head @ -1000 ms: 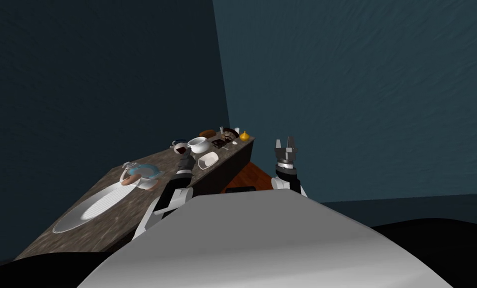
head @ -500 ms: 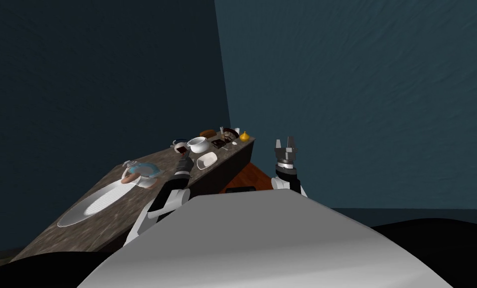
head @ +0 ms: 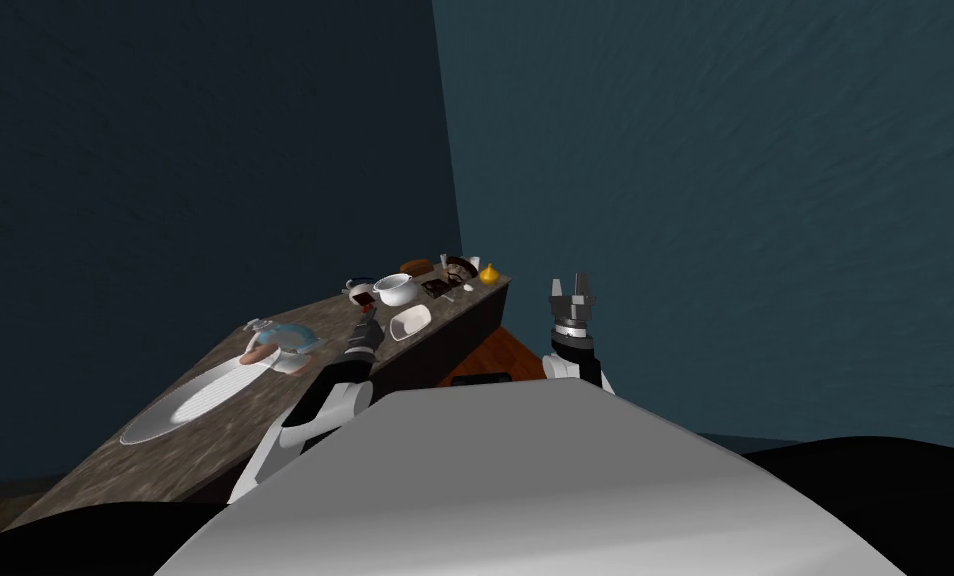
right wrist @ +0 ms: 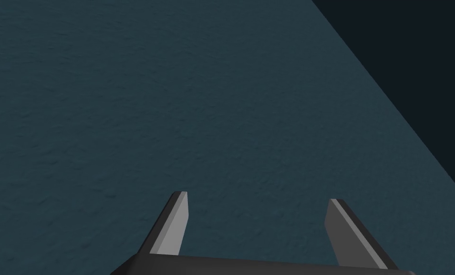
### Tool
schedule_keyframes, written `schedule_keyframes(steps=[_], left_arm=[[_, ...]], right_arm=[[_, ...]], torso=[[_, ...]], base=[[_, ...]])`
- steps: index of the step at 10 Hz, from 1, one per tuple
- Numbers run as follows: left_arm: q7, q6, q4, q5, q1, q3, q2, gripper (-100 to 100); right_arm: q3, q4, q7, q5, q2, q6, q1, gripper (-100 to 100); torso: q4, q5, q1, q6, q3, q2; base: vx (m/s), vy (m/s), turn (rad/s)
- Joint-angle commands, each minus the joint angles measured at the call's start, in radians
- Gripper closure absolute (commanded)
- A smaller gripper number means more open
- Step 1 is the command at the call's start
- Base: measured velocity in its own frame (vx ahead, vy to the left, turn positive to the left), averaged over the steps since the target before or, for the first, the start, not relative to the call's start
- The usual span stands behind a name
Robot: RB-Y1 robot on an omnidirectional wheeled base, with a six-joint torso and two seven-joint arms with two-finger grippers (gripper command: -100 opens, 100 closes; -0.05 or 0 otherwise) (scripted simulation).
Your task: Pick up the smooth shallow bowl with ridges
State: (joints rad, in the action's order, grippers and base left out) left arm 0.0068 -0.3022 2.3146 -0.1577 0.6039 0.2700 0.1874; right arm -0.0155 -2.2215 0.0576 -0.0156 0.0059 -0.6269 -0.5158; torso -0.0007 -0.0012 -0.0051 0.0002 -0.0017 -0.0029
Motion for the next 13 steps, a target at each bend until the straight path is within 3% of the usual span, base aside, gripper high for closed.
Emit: schedule_keyframes(steps=[1,7,13], left_arm=[[0.007,-0.045,0.000,-0.008,0.005,0.006,0.001,-100],[0.043,-0.197,0.009,-0.056,0.020,0.038,0.007,-100],[0.085,-0.372,0.009,-0.130,0.028,0.064,0.022,-100]], right_arm=[[0.000,0.000,0.000,0.000,0.000,0.000,0.000,0],[0.000,0.000,0.000,0.000,0.000,0.000,0.000,0],[0.000,0.000,0.000,0.000,0.000,0.000,0.000,0]], torso=[[0.000,0.000,0.000,0.000,0.000,0.000],[0.000,0.000,0.001,0.000,0.000,0.000],[0.000,0.001,0.003,0.000,-0.001,-0.002]], base=[[0.025,-0.059,0.047],[0.032,-0.050,0.055],[0.053,-0.051,0.064]])
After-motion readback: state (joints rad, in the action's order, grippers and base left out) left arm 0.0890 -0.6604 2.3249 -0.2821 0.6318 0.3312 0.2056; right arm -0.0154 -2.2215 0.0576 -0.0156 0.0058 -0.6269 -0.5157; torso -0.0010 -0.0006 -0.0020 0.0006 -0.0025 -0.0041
